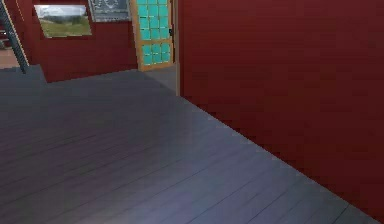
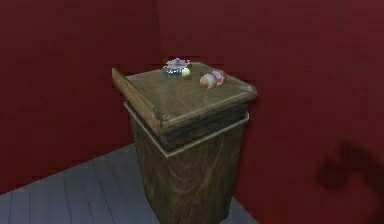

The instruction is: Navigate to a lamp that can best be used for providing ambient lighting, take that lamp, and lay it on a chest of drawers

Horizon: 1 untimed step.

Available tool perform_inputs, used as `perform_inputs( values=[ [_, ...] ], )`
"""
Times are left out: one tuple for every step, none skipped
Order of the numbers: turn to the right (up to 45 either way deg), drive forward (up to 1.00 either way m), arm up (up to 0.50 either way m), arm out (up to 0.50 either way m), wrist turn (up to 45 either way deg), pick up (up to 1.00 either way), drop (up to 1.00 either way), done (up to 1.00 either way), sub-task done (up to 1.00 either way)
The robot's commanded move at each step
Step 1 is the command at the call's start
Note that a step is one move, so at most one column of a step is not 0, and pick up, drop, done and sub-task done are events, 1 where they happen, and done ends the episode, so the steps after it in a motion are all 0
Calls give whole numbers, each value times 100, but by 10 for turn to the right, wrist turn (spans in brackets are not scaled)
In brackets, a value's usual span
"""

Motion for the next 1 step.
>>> perform_inputs(
  values=[
    [-30,0,0,0,0,0,0,0,0]
  ],
)
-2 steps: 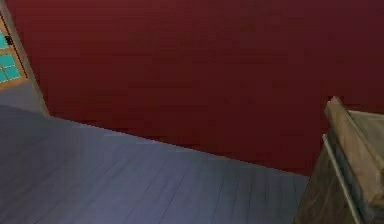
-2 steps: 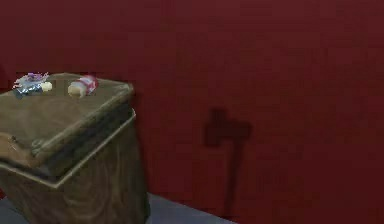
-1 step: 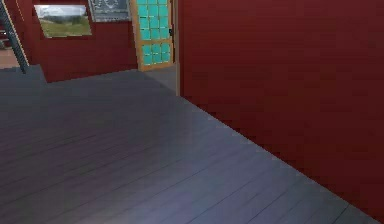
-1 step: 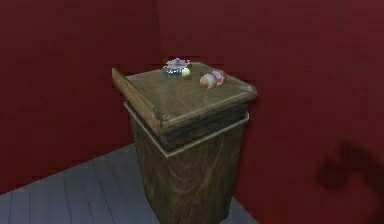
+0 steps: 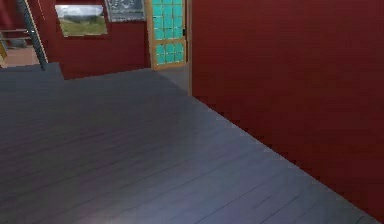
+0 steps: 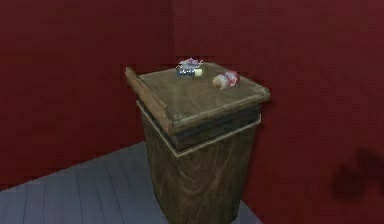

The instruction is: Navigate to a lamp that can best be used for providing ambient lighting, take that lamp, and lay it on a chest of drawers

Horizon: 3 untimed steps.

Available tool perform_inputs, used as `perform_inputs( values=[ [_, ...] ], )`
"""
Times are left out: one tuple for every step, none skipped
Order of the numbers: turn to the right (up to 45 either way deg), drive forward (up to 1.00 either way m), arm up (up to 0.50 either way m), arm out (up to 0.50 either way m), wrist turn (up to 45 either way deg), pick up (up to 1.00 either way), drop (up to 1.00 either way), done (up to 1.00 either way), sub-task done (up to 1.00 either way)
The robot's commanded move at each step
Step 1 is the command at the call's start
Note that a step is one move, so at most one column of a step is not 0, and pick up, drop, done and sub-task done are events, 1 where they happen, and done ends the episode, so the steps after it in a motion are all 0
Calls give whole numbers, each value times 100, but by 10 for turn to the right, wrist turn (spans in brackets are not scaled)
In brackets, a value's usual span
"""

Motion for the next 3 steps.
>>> perform_inputs(
  values=[
    [450,0,0,0,0,0,0,0,0],
    [120,0,0,0,0,0,0,0,0],
    [0,85,0,0,0,0,0,0,0]
  ],
)
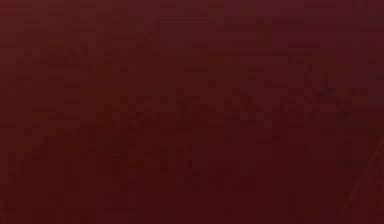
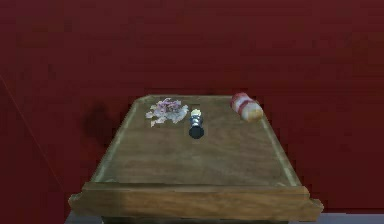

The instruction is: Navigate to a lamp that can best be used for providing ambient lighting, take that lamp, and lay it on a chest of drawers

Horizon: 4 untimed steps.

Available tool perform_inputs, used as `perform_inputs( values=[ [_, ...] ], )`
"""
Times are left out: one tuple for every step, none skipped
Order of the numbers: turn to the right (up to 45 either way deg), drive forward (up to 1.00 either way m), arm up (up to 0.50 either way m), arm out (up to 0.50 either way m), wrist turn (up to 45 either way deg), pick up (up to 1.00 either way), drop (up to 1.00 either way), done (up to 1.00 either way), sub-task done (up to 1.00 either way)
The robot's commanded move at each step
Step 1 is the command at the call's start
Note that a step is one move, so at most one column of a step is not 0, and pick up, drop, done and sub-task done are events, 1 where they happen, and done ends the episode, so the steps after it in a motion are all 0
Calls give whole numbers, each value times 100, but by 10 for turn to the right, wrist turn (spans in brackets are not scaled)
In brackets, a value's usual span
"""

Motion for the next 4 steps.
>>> perform_inputs(
  values=[
    [0,0,50,0,0,0,0,0,0],
    [0,0,38,0,0,0,0,0,0],
    [0,0,0,14,0,0,0,0,0],
    [0,0,0,0,450,0,0,0,0]
  ],
)
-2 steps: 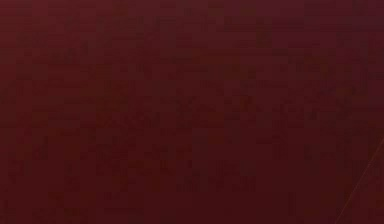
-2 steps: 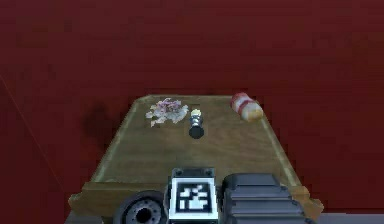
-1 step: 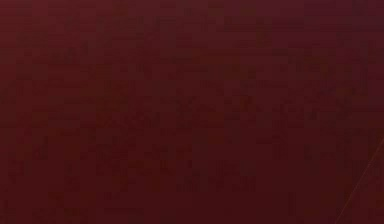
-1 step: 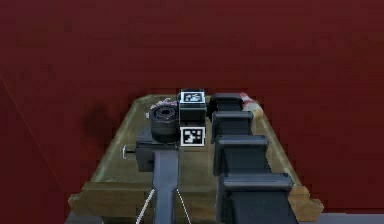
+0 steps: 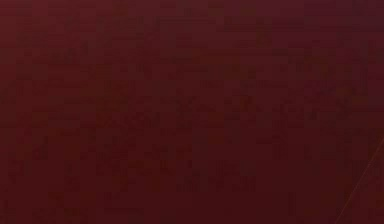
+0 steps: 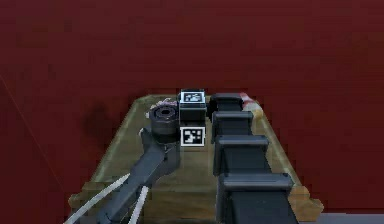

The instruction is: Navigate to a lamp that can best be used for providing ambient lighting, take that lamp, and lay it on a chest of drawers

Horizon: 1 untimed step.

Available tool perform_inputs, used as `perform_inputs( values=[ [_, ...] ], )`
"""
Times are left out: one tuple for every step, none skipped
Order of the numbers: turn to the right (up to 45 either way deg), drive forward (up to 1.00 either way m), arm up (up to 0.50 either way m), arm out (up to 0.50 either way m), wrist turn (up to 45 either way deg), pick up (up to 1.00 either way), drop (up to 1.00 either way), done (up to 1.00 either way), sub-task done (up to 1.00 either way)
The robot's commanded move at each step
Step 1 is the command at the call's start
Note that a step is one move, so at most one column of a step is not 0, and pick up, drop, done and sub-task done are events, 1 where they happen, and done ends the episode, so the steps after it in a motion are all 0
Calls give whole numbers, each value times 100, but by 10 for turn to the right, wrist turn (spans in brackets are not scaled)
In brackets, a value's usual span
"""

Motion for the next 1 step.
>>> perform_inputs(
  values=[
    [0,0,0,0,450,0,0,0,0]
  ],
)
